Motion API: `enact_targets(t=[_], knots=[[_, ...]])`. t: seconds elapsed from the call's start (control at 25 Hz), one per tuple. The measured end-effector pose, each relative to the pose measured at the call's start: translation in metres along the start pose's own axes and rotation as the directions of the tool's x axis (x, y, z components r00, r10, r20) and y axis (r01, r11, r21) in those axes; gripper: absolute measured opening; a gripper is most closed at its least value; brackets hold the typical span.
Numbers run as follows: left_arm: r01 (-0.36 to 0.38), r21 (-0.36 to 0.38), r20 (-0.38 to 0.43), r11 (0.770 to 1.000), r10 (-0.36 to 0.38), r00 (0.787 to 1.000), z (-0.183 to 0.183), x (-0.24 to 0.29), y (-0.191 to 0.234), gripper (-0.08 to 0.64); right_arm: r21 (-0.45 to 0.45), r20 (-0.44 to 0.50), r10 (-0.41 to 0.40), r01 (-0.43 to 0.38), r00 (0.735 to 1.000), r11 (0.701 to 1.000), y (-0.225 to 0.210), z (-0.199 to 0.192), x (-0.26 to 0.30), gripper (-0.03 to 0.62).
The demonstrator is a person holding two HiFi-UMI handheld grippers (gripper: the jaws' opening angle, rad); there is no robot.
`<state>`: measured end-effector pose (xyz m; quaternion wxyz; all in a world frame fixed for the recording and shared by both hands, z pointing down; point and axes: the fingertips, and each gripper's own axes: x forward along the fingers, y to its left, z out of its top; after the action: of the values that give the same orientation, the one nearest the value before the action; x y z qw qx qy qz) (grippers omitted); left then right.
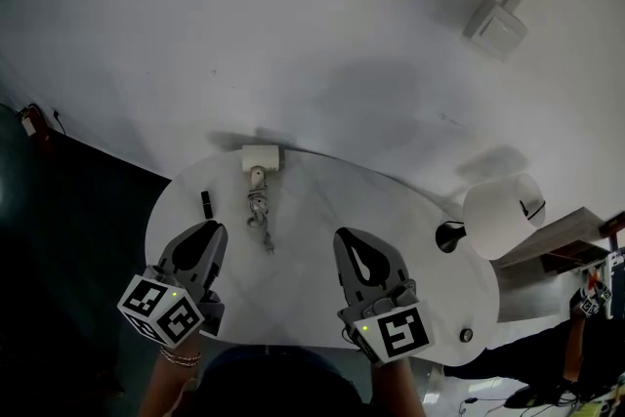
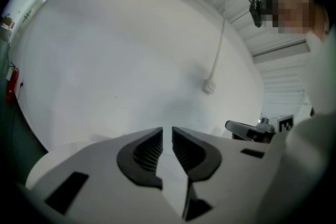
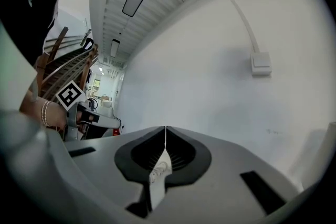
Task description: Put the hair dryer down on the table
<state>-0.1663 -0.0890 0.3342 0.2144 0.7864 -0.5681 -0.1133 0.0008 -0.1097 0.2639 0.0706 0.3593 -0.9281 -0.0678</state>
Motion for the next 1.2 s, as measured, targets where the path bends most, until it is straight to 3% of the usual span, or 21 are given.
enact_targets(t=[0.32, 0.52, 0.84, 1.2], knots=[[0.006, 0.035, 0.013, 0.999, -0.006, 1.000, 0.006, -0.005, -0.020, 0.055, 0.006, 0.010, 0.002, -0.002, 1.000, 1.000, -0.008, 0.000, -0.011, 0.018], [-0.004, 0.096, 0.033, 0.995, 0.000, 0.999, 0.014, -0.010, -0.026, 0.049, -0.017, 0.010, 0.017, -0.017, 1.000, 1.000, -0.010, 0.000, -0.014, 0.018], [-0.037, 0.109, 0.043, 0.993, 0.032, 0.999, 0.020, -0.014, -0.026, 0.026, -0.004, 0.017, 0.010, -0.010, 1.000, 1.000, -0.022, 0.002, -0.022, 0.018], [0.012, 0.112, 0.048, 0.994, -0.018, 0.999, 0.024, -0.008, -0.046, 0.018, -0.003, 0.028, 0.019, -0.019, 0.999, 1.000, -0.030, 0.003, -0.022, 0.018]])
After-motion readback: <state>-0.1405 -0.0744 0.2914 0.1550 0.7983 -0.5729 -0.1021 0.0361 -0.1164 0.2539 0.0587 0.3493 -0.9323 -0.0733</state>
